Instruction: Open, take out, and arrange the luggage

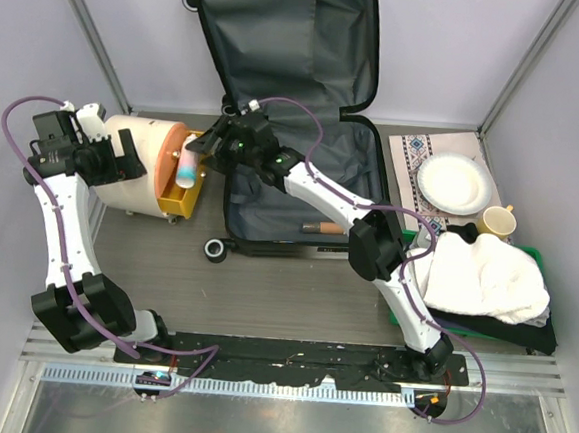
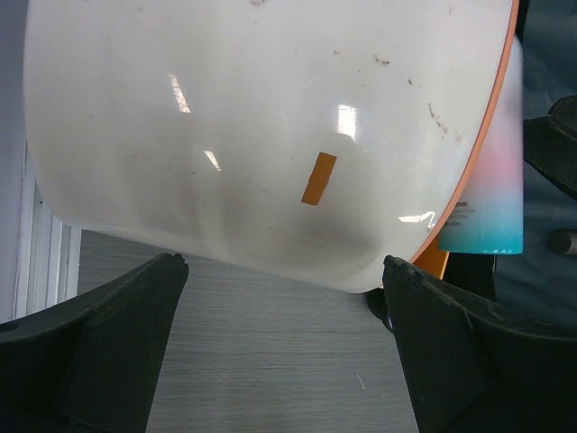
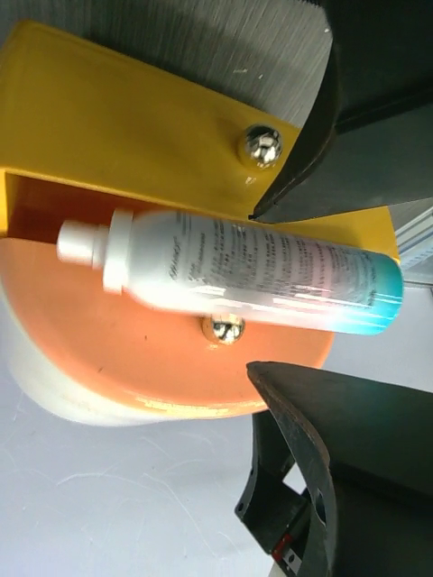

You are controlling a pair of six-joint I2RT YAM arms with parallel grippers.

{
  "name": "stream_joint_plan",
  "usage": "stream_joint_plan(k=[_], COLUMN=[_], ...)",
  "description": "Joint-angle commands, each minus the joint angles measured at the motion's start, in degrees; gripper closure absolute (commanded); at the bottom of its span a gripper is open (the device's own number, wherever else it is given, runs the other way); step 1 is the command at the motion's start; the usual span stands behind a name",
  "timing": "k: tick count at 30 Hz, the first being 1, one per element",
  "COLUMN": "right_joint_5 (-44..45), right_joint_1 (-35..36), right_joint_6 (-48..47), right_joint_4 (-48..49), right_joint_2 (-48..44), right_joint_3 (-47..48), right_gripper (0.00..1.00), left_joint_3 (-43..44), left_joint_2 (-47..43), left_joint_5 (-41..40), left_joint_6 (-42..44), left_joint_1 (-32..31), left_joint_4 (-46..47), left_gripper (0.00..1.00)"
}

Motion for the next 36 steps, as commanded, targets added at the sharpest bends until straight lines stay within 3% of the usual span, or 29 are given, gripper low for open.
stream_joint_plan(k=[1,9,12,13,16,20,31,36], right_joint_5=[-0.8,-1.5,-1.2,-1.2,-1.4,-2.0,-3.1,-4.0], right_joint_1=[0.4,-0.8,-1.9,-2.1,-2.3,-2.1,-1.6,-0.1], right_joint_6=[0.7,-0.6,-2.1,-2.4,-3.5,-4.0,-6.2,-5.6], right_joint_4=[5.5,6.0,5.6,4.9,4.8,5.8,8.2,14.3], right_joint_2=[-1.6,-2.9,-3.9,-4.0,-3.9,-2.3,2.7,6.9], right_joint_3=[3.4,0.6,-2.5,-2.8,-4.2,-4.3,-2.8,1.0], right_gripper=[0.31,0.35,0.52,0.66,0.84,0.98,0.99,0.99], left_joint_3=[0.2,0.1,-0.2,-0.1,-0.2,-0.4,-1.6,-2.2], left_joint_2=[-1.1,-1.0,-0.9,-0.9,-0.9,-0.8,-1.1,-0.8], left_joint_5=[-0.1,-0.2,-0.1,-0.1,0.1,0.2,-0.1,1.4], left_joint_6=[-0.1,-0.2,-0.3,-0.2,-0.3,-0.3,0.3,-0.2], left_joint_1=[-0.2,-0.1,-0.1,-0.2,-0.2,-0.2,0.0,-0.1], left_joint_4=[2.1,2.3,2.3,2.3,2.3,2.2,2.2,2.3], left_gripper=[0.03,0.03,0.03,0.03,0.04,0.04,0.04,0.04])
